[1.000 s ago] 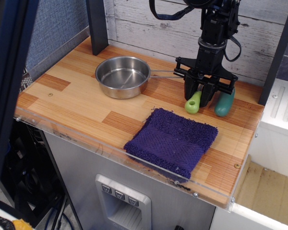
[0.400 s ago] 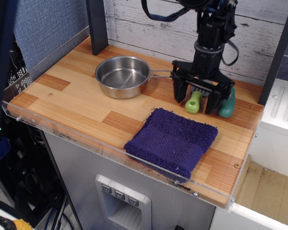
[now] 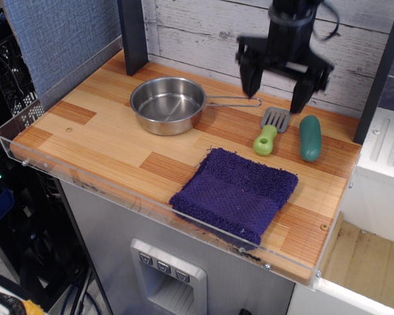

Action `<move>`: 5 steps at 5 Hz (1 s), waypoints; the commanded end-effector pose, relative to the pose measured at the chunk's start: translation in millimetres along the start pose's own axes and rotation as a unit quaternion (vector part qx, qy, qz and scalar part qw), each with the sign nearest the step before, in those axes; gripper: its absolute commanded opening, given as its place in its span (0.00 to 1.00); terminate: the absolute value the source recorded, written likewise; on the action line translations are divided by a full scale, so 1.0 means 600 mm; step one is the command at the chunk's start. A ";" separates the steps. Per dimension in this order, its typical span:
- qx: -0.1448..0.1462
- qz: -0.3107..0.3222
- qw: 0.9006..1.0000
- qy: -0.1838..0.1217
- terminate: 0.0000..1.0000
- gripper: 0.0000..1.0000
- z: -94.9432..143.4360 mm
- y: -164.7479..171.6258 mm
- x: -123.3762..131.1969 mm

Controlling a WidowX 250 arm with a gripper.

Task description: Move the spoon to the left side of the cucumber in the table.

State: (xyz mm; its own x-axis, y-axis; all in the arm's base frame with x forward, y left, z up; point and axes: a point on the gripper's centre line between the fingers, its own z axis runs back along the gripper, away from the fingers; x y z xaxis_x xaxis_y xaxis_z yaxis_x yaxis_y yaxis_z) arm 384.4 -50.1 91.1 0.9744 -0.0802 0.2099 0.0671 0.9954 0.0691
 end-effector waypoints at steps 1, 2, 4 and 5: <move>0.006 0.002 0.999 -0.050 0.00 1.00 0.083 -0.011 0.000; 0.000 0.035 0.999 -0.031 0.00 1.00 0.086 -0.009 -0.019; -0.013 0.079 0.997 -0.009 0.00 1.00 0.088 0.006 -0.045; -0.032 0.073 0.995 0.060 0.00 1.00 0.084 0.019 -0.051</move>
State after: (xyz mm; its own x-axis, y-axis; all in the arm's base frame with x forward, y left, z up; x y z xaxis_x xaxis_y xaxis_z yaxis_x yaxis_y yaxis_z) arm 347.8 -38.9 121.5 0.9952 0.0748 0.0635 -0.0743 0.9972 -0.0105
